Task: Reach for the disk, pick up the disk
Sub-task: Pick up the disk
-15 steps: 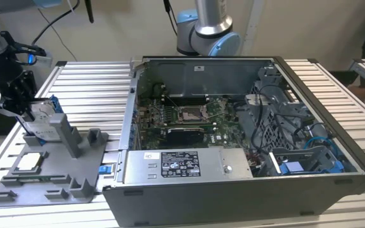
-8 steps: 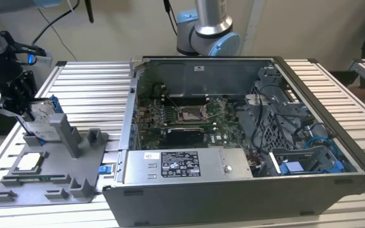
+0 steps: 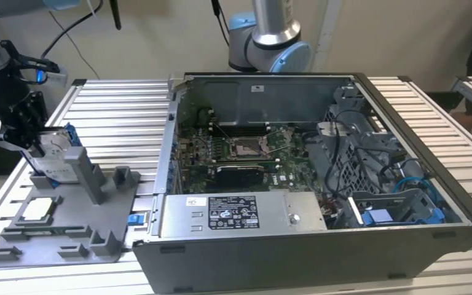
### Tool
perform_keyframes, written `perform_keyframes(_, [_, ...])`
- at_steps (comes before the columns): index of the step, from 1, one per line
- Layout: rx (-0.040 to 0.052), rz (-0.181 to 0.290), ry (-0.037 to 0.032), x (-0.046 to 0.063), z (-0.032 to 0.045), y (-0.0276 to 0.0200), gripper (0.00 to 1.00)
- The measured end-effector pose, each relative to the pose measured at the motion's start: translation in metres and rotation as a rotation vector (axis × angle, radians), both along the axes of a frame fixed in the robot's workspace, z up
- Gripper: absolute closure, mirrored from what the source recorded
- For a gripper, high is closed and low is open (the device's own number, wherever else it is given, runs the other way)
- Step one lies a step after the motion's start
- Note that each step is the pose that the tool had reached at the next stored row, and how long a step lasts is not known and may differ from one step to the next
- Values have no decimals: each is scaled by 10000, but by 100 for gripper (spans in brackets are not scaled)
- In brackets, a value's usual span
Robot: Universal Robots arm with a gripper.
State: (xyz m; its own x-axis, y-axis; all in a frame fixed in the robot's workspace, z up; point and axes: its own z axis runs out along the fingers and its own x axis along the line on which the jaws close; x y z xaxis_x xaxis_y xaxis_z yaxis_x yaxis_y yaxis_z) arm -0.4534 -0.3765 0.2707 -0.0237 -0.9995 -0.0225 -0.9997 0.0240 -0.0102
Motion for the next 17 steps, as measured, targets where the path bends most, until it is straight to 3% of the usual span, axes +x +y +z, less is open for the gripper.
perform_keyframes(4, [-16,0,2,0,56,0,100])
perform_keyframes(17, [-46,0,3,0,398,0,100])
